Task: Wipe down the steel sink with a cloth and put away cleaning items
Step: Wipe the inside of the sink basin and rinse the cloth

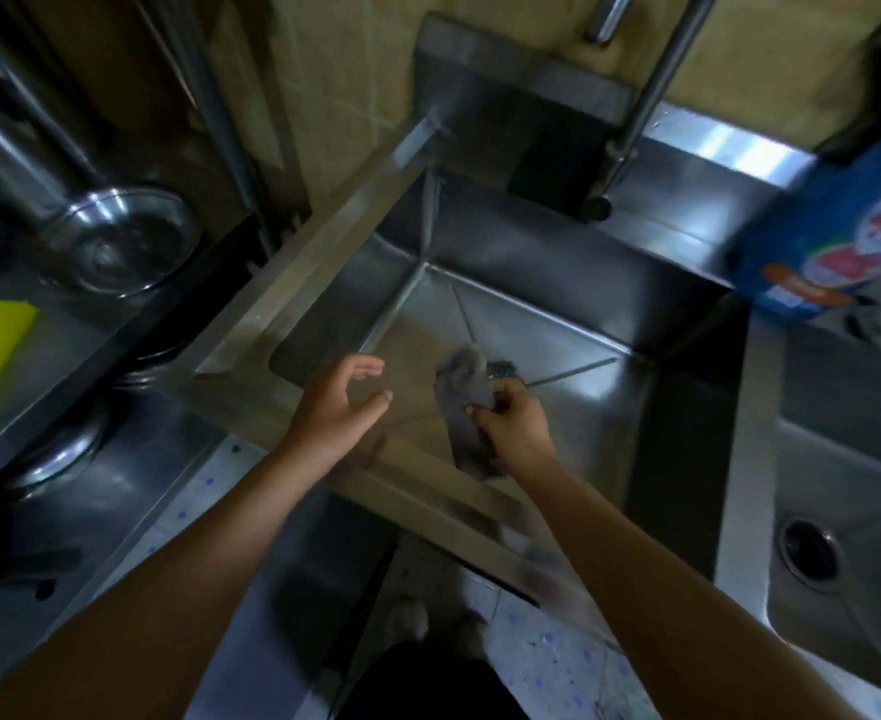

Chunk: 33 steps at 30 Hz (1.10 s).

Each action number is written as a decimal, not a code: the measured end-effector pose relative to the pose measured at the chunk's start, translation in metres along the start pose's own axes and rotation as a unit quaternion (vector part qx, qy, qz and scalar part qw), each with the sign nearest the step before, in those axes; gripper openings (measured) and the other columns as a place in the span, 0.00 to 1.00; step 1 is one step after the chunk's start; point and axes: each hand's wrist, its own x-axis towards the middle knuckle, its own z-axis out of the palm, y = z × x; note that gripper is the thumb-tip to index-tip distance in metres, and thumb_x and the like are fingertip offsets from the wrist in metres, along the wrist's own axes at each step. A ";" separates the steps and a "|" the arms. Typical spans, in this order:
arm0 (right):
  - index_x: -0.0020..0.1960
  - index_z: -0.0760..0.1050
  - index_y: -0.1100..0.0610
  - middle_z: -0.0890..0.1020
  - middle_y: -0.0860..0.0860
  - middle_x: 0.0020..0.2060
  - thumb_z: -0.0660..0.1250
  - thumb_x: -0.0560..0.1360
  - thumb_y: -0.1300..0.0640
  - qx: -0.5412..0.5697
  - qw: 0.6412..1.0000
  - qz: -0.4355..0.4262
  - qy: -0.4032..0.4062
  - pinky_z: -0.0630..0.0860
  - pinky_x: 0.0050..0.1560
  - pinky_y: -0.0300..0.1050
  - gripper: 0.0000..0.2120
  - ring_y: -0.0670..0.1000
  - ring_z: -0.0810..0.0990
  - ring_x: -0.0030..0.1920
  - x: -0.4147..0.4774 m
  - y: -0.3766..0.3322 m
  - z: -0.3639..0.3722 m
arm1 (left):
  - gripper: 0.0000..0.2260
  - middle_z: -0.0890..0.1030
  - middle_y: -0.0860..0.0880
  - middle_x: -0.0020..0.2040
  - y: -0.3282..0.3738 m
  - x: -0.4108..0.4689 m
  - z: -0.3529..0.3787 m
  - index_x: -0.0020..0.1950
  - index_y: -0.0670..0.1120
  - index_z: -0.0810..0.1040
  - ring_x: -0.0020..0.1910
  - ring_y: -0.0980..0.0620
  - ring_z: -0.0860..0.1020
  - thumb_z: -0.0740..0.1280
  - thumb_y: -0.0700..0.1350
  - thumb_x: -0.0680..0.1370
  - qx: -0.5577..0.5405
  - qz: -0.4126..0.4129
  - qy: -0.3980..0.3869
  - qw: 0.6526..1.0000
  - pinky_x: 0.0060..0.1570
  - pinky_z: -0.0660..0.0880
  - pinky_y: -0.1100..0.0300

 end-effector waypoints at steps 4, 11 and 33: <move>0.47 0.74 0.59 0.81 0.53 0.41 0.66 0.73 0.62 0.056 0.998 0.007 0.033 0.73 0.42 0.34 0.03 0.50 0.78 0.42 -0.024 -0.007 -0.027 | 0.14 0.77 0.62 0.49 0.020 -0.005 0.001 0.47 0.61 0.73 0.53 0.63 0.74 0.70 0.41 0.72 -0.023 0.004 -0.001 1.000 0.57 0.68 0.61; 0.49 0.74 0.57 0.81 0.52 0.41 0.69 0.71 0.62 0.148 0.986 0.001 0.084 0.75 0.43 0.42 0.08 0.50 0.79 0.42 -0.044 -0.007 -0.057 | 0.13 0.76 0.60 0.51 0.066 -0.020 0.010 0.50 0.58 0.72 0.52 0.67 0.72 0.69 0.41 0.73 -0.042 0.011 -0.022 0.999 0.57 0.66 0.62; 0.49 0.76 0.66 0.78 0.54 0.37 0.69 0.71 0.69 0.302 0.913 0.040 0.272 0.71 0.31 0.28 0.07 0.47 0.75 0.36 0.027 -0.116 -0.002 | 0.12 0.77 0.57 0.50 0.099 0.146 -0.073 0.47 0.60 0.72 0.52 0.62 0.74 0.68 0.42 0.74 -0.002 0.132 -0.201 0.971 0.52 0.70 0.64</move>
